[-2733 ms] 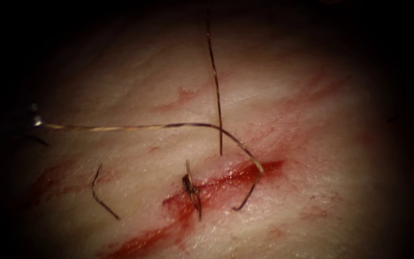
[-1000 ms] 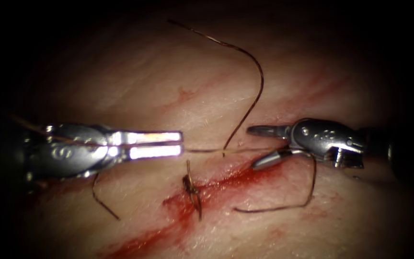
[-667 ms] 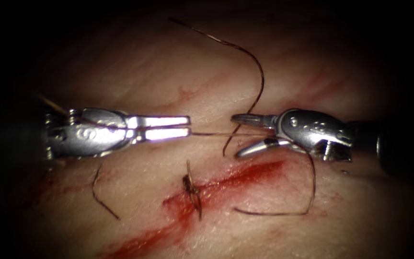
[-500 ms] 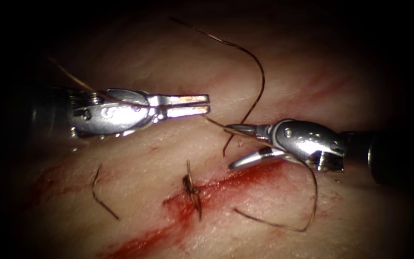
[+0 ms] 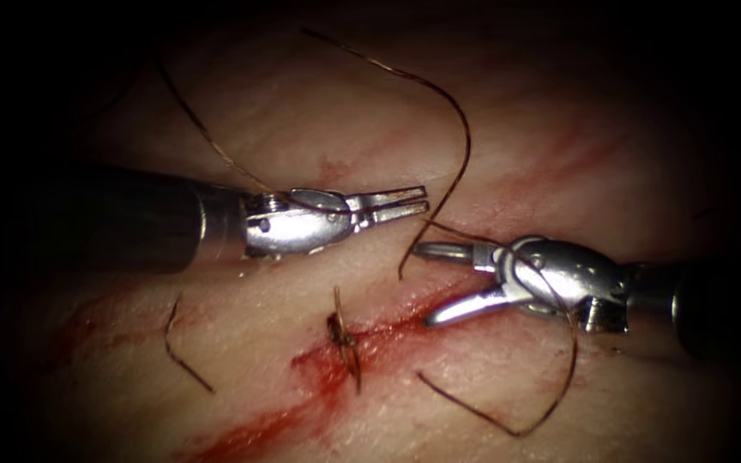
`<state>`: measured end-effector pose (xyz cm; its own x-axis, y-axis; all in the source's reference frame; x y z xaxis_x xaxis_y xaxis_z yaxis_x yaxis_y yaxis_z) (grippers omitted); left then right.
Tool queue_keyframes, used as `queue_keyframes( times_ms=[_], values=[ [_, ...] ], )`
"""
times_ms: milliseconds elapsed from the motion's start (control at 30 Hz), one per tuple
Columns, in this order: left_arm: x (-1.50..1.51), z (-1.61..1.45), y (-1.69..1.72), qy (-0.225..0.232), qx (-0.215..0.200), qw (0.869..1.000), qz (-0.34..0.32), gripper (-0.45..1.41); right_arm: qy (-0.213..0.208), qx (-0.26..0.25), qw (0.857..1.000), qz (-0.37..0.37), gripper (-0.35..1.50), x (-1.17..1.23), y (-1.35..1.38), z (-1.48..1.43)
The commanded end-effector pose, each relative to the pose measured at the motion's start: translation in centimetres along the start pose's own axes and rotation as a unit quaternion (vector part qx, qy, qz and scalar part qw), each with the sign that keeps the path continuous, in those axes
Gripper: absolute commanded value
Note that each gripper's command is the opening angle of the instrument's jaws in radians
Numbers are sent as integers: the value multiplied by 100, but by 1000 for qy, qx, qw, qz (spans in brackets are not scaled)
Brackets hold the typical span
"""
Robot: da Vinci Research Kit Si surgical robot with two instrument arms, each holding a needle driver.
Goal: Wound Closure
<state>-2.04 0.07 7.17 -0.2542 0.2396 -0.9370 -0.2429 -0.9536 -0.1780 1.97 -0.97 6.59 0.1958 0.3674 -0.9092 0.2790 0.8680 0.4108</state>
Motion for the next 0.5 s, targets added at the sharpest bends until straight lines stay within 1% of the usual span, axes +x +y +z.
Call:
queue_keyframes(
  times_ms=[33, 167, 200, 267, 333, 367, 500],
  values=[
    [-7, 6, 6, -1, 0, 1000, -2, -45, 13, -2, 1000, 0, 109, -5, -3, 11],
    [-6, -1, 21, -2, -3, 1000, -1, -45, 52, -46, 998, -1, 108, 2, 2, 11],
    [-2, -8, 32, -1, -5, 1000, -1, -45, 70, -75, 995, 1, 108, 6, 8, 9],
    [3, -14, 46, -1, -6, 1000, -2, -45, 79, -97, 992, 3, 109, 8, 12, 9],
    [8, -19, 60, 0, -9, 1000, -2, -45, 81, -121, 989, 6, 109, 9, 15, 9],
    [14, -25, 76, 1, -12, 1000, -2, -45, 77, -147, 986, 9, 109, 8, 18, 10],
    [28, -37, 100, 4, -19, 1000, -4, -45, 64, -178, 982, 15, 111, 8, 20, 11]
  ],
)
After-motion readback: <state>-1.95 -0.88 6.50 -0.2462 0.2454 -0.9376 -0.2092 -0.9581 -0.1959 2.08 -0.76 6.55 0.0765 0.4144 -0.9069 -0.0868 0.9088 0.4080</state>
